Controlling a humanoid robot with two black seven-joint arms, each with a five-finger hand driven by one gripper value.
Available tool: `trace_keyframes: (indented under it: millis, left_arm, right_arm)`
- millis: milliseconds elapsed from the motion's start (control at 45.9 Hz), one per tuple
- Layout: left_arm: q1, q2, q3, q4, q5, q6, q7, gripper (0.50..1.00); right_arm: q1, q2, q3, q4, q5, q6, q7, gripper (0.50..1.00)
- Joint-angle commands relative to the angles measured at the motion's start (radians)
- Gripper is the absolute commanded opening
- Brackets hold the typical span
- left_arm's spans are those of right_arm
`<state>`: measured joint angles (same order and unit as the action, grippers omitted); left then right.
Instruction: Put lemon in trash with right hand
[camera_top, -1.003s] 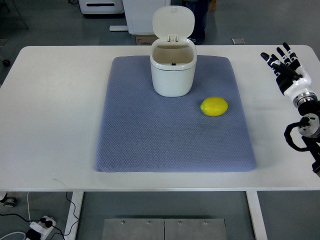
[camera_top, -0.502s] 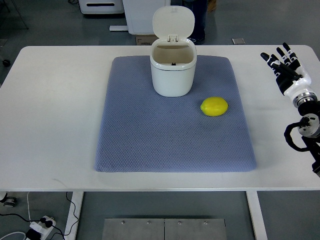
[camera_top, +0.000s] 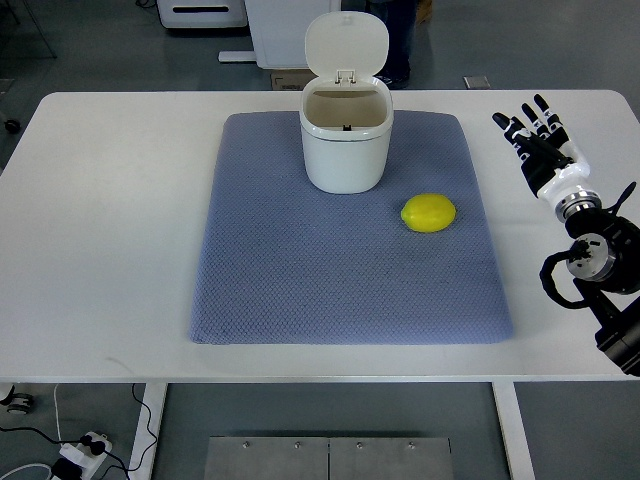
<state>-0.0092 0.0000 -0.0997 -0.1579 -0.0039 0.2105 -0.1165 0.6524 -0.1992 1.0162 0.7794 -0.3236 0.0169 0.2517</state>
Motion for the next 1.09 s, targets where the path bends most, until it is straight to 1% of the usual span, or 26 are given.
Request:
trace_keyframes:
  millis: [0, 1069]
  left_arm:
    - [0.0, 0.0, 0.0, 0.0, 0.001, 0.0, 0.0, 1.0]
    - [0.0, 0.0, 0.0, 0.0, 0.001, 0.0, 0.0, 1.0]
  right_arm:
    - [0.0, 0.003, 0.001, -0.002, 0.0, 0.0, 0.0, 1.0]
    - [0.001, -0.003, 0.002, 0.0, 0.001, 0.002, 0.0, 1.0]
